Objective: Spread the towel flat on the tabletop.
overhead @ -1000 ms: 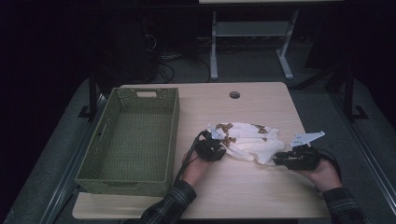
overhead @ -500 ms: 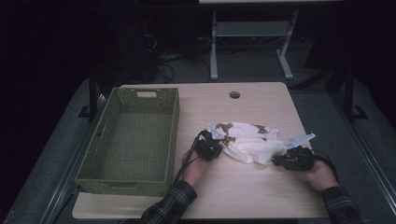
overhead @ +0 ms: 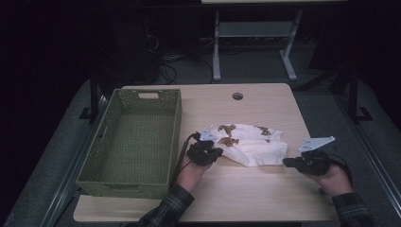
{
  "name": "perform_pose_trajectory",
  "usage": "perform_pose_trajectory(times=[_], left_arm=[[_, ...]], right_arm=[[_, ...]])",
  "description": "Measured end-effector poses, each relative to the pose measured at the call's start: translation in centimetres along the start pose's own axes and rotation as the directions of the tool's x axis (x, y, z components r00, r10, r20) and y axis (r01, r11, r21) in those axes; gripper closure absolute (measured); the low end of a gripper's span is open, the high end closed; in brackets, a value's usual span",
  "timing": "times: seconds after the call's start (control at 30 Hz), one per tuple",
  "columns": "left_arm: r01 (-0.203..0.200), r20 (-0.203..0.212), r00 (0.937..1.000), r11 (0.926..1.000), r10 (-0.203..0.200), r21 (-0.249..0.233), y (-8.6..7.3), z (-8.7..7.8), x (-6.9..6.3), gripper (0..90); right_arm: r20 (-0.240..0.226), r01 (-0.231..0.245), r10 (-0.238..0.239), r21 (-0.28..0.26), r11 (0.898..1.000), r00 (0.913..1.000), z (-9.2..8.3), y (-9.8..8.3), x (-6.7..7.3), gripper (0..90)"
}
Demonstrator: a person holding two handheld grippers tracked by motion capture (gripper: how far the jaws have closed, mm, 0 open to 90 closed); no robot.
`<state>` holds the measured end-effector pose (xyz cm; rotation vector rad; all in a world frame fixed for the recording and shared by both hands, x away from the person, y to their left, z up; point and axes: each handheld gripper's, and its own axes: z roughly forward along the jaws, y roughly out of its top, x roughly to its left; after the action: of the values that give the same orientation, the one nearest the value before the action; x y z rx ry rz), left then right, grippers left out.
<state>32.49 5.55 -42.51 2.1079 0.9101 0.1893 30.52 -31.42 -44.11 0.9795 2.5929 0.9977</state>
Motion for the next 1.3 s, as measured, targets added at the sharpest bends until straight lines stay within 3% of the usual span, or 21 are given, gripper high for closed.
perform_pose_trajectory(times=[0.13,0.33,0.4,0.6,1.0,1.1,1.23,1.3], left_arm=[[-0.007,0.023,0.9997,0.9999,0.006,0.009,-1.1,-1.3,-1.2,86.6],[0.010,0.028,0.9996,0.9999,-0.010,0.002,-2.2,-2.7,-1.8,86.6],[0.007,0.048,0.9988,0.9999,-0.008,0.012,-2.5,-2.9,-2.1,86.6],[-0.016,0.048,0.9988,0.9982,0.013,0.058,-3.6,-2.9,-3.5,86.5],[0.015,0.052,0.9984,0.9935,-0.021,0.113,-6.7,-4.4,-4.6,85.2],[0.011,0.023,0.9996,0.9960,-0.014,0.088,-6.5,-4.5,-4.5,75.0],[-0.004,0.012,0.9999,0.9983,0.004,0.058,-5.7,-4.4,-4.5,66.6],[-0.034,0.009,0.9994,0.9981,0.033,0.052,-4.9,-3.8,-4.3,63.9]], right_arm=[[0.005,-0.015,0.015,-0.027,1.000,0.9999,-1.5,-1.5,0.4,87.1],[0.004,-0.023,0.023,-0.056,0.998,0.9997,-2.9,-3.0,0.5,87.0],[-0.004,-0.028,0.028,-0.060,0.998,0.9996,-3.4,-3.6,0.8,87.0],[-0.032,-0.036,0.035,-0.022,0.999,0.9989,-3.8,-5.3,2.0,86.5],[-0.100,-0.007,0.008,0.013,1.000,0.9950,-3.7,-6.6,3.9,84.6],[-0.098,-0.005,0.004,-0.007,1.000,0.9952,-3.6,-6.3,3.8,74.1],[-0.081,-0.009,0.007,-0.032,0.999,0.9967,-3.5,-5.5,3.4,72.6],[-0.065,-0.010,0.007,-0.047,0.999,0.9978,-3.3,-4.7,3.0,72.7]])
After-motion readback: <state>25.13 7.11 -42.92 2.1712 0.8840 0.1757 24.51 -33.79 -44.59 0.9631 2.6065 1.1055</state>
